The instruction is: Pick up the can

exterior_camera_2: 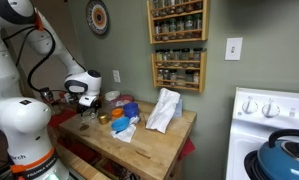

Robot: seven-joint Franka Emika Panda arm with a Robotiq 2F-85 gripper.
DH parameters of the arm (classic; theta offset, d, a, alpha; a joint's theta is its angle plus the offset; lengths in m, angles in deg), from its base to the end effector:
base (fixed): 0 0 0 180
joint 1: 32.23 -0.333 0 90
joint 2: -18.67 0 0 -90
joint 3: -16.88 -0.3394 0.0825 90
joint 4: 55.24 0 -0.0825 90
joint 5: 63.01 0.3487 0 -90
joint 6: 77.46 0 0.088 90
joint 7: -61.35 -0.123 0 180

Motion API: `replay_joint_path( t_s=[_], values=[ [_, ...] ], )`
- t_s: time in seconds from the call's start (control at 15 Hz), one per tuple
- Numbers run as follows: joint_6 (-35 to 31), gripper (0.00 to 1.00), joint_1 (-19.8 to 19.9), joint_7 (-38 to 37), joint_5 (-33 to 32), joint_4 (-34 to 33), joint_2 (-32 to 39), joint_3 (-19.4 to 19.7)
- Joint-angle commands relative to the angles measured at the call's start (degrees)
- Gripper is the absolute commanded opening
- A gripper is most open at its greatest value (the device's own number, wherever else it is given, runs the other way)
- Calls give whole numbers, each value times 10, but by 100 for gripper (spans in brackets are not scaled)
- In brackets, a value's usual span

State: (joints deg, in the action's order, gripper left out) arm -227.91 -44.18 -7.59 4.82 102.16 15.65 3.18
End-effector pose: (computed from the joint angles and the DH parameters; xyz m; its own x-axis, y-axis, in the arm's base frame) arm 0.3313 0.1417 0.2642 -0.2581 -0.8421 -0.4735 -0.9661 0.2218 0.1321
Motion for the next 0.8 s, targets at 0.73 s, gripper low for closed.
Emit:
replay_joint_path(
  t_s=[0.73],
  values=[
    [-89, 100, -25, -10, 138, -40, 76, -12]
  ],
)
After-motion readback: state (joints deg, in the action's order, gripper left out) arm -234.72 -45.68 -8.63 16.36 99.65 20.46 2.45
